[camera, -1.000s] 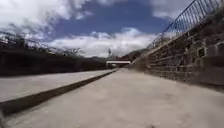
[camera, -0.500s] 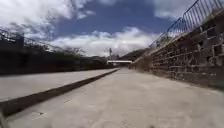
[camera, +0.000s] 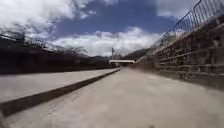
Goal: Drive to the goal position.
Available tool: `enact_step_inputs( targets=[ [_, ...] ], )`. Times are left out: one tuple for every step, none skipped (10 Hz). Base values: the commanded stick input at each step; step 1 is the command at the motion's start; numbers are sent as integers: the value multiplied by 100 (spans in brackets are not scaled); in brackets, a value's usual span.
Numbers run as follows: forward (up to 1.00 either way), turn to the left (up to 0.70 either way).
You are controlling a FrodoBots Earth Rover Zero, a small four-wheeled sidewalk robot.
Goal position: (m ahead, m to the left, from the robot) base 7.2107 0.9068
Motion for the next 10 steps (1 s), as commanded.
enact_step_inputs(
  targets=[
    [100, -18],
    [100, -8],
    [100, 0],
    [100, 0],
    [100, 0],
    [100, -7],
    [100, -17],
    [100, -27],
    [100, -27],
    [100, -27]
  ],
)
